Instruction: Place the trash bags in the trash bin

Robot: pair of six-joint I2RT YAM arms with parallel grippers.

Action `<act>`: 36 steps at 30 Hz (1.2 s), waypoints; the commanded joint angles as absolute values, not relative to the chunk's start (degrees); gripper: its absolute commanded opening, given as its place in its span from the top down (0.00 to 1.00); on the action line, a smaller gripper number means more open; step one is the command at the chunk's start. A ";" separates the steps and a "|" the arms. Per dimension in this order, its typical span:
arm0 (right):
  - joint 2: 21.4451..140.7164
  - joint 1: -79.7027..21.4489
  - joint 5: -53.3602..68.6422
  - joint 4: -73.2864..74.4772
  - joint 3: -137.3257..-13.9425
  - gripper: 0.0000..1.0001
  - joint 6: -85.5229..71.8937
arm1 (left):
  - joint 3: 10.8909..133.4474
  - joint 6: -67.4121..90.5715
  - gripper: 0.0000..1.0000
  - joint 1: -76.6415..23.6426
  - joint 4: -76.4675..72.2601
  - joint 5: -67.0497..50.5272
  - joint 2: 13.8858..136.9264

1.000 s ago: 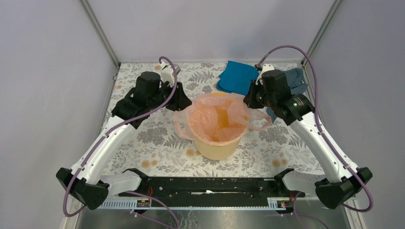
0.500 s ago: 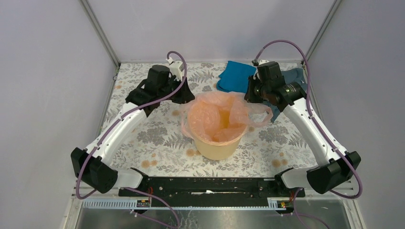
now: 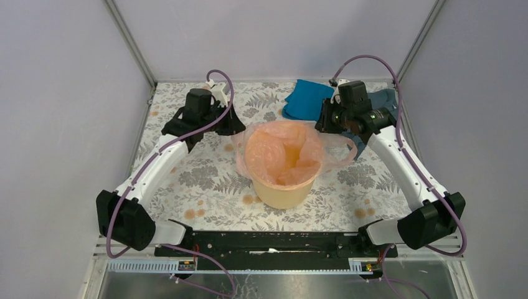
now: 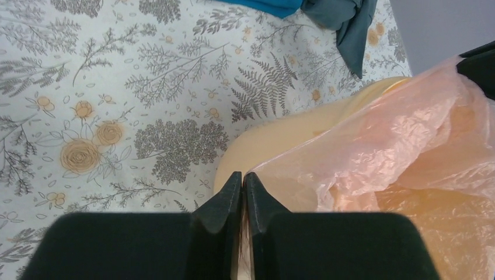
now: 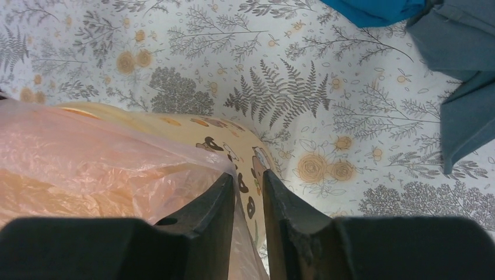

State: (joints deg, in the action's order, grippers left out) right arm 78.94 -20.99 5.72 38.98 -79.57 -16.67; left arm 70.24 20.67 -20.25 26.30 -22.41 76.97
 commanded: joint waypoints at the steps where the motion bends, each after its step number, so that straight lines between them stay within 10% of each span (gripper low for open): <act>1: 78.93 -20.83 8.63 36.01 -80.53 0.69 -16.45 | 66.02 20.96 0.93 -19.31 22.31 -23.69 75.18; 13: 77.40 -20.39 3.87 33.42 -73.06 0.48 -17.40 | 56.62 21.98 0.94 -19.07 21.68 -22.85 71.54; 22: 70.85 -20.39 -1.41 43.75 -82.13 0.12 -16.23 | 61.21 19.56 0.55 -19.07 30.45 -12.40 63.61; 30: 67.04 -20.39 -5.11 46.98 -81.87 0.08 -17.55 | 64.84 22.38 0.15 -19.06 37.46 -3.69 55.48; 36: 59.40 -20.39 -11.24 44.92 -71.57 0.09 -20.48 | 59.81 27.04 0.14 -19.07 36.79 -8.82 49.59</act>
State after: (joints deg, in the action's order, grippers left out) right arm 63.64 -20.49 -5.50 44.66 -76.16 -18.31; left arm 61.87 24.10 -19.40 36.77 -7.29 51.53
